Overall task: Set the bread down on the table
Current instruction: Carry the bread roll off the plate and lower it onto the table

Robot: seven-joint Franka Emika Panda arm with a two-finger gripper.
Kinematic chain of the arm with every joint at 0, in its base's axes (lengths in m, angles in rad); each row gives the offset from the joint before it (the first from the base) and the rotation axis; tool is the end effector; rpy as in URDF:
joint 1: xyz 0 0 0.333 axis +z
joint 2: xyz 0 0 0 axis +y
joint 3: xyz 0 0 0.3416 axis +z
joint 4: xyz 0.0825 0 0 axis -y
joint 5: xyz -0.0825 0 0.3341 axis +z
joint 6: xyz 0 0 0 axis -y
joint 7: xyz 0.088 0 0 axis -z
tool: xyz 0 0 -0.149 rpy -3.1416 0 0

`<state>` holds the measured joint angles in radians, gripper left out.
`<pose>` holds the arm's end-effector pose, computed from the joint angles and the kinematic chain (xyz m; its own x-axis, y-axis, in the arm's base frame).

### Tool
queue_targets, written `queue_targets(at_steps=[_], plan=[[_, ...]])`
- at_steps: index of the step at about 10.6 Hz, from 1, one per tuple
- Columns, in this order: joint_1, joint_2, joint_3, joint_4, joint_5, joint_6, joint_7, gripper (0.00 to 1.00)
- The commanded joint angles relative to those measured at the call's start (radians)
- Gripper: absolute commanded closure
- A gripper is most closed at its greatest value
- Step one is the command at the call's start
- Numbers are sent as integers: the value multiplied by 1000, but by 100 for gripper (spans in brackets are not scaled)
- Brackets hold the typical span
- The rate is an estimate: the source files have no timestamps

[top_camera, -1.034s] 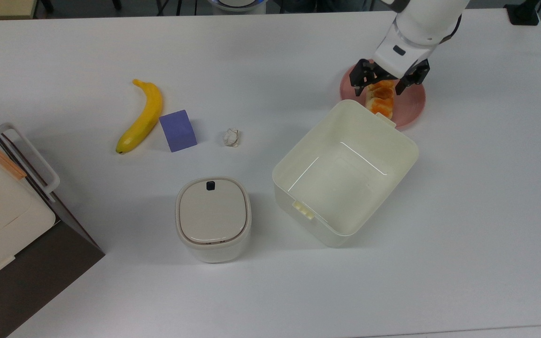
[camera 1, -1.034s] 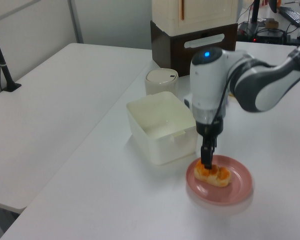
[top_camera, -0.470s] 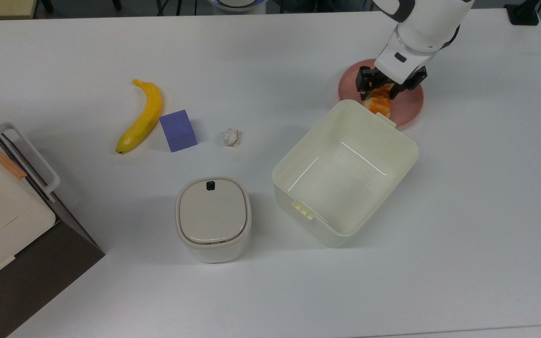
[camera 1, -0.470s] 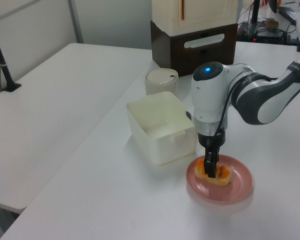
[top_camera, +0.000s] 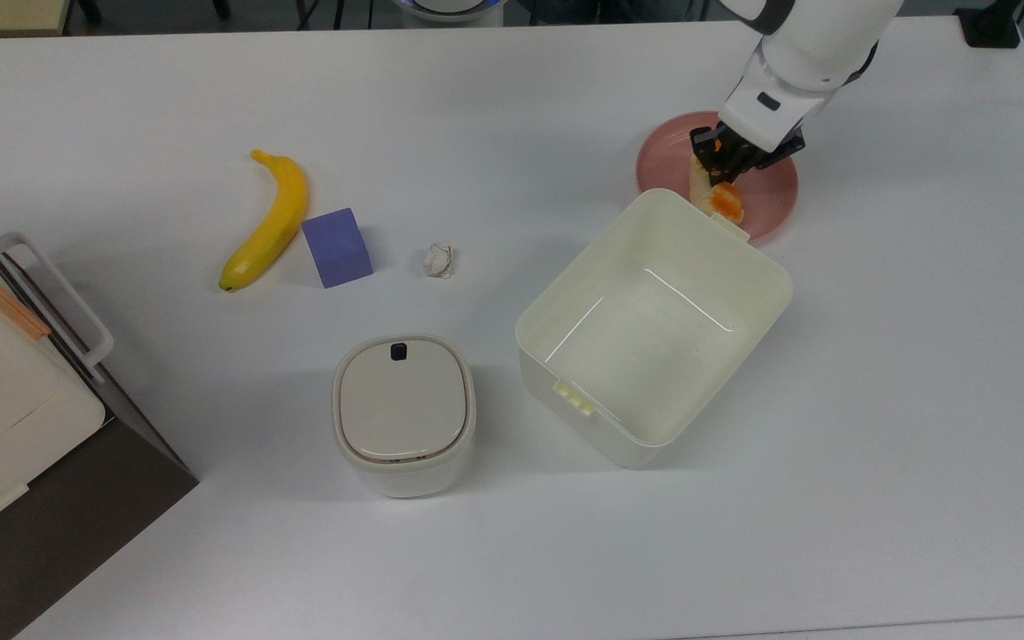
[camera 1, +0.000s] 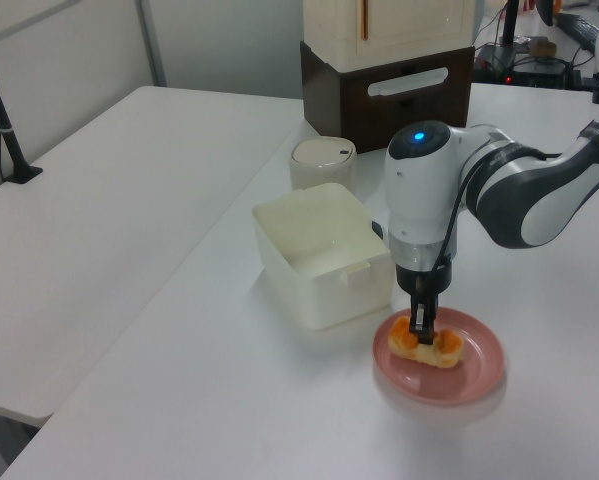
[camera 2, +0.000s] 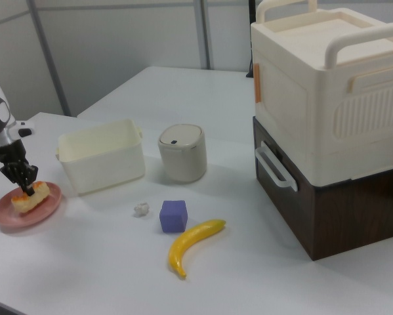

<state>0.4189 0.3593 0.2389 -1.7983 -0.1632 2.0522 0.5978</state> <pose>0.4850 0.3425 0.3553 0.9905 0.1288 -0.0479 0.1330 -0.9863 0.0974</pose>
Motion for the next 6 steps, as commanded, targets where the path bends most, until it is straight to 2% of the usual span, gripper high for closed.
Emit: queue_targets(at_steps=[1, 3, 6], plan=[[-49, -92, 17, 10, -4, -169, -88, 97], [-133, -144, 20, 8, -2, -269, -218, 97], [-276, -142, 2, -3, -1, -310, -396, 92]])
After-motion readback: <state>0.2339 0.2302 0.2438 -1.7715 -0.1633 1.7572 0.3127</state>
